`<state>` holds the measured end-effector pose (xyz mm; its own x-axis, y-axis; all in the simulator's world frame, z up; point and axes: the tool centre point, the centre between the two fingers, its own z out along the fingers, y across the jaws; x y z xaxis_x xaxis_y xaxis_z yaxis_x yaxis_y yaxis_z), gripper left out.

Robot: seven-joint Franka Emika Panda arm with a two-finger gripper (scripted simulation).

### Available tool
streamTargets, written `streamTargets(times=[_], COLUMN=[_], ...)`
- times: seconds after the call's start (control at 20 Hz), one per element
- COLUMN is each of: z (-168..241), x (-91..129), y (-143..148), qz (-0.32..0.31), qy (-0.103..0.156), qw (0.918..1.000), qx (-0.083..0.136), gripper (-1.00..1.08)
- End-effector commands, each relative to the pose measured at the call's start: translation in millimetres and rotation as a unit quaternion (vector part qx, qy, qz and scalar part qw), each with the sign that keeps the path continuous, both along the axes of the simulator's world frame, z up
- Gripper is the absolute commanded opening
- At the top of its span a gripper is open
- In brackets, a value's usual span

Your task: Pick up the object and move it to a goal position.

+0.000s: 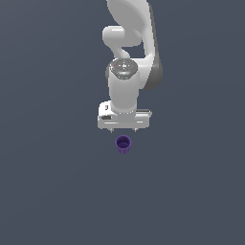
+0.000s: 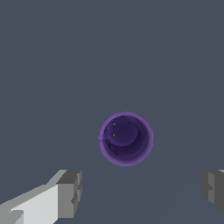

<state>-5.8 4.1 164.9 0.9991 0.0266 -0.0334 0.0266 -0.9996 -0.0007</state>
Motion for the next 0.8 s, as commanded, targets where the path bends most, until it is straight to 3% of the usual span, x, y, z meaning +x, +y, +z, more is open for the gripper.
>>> streamTargets(times=[0.0, 0.75], z=[0.0, 4.7], x=[0.0, 6.7], y=[0.0, -1.7], qz=[0.0, 0.008], qy=[0.0, -0.01], qw=[1.0, 0.9999], qx=[0.0, 0.007], gripper=[0.28, 0.28])
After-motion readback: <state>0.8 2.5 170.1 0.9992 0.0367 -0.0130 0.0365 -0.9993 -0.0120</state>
